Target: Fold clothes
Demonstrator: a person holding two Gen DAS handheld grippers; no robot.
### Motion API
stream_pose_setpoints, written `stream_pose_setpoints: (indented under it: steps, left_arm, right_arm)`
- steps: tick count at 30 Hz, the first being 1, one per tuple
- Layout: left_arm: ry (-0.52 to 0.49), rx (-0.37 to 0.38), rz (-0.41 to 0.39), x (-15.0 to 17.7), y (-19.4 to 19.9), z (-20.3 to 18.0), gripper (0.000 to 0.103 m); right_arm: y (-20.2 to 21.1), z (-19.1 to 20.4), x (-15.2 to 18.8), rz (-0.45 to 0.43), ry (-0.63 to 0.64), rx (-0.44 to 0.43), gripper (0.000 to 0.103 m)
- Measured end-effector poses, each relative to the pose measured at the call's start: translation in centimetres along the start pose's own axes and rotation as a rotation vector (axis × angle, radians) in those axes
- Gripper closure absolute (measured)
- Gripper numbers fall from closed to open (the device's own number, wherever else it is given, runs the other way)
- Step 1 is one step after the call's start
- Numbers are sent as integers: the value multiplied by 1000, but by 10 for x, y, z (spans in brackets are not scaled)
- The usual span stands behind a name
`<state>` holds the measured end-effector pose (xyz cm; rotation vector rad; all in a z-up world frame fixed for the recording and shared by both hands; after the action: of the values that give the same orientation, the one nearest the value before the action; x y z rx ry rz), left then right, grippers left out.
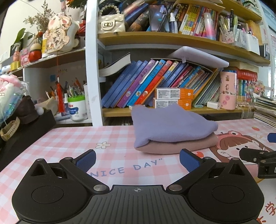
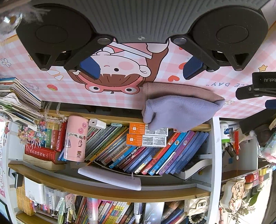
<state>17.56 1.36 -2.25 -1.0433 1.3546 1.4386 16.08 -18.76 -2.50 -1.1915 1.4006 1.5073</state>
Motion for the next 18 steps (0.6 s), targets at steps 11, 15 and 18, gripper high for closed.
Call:
stream_pose_setpoints:
  steps: [11,15,18]
  left_arm:
    - [-6,6,-2,0,0,-1,0]
    - [-3,7,-2,0,-1,-1,0]
    - [-3,7,-2,0,-1,-1,0]
  right_arm:
    - [0,0,0,4,2,-1,0]
    - [0,0,0,5,2,-1,0]
    - [0,0,0,6,2,-1,0]
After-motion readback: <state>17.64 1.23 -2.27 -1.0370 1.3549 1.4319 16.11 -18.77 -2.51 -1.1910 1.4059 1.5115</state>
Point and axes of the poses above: each gripper's, at about its wrist camera, not at the fingertips, and y roughly against the way its jaws point, z to its left, x to its underside, the point moved 9 cm from there along -y, roughly the way its jaws point, and after that the axes turned 4 degrees about -z, right-handed, at the moved point
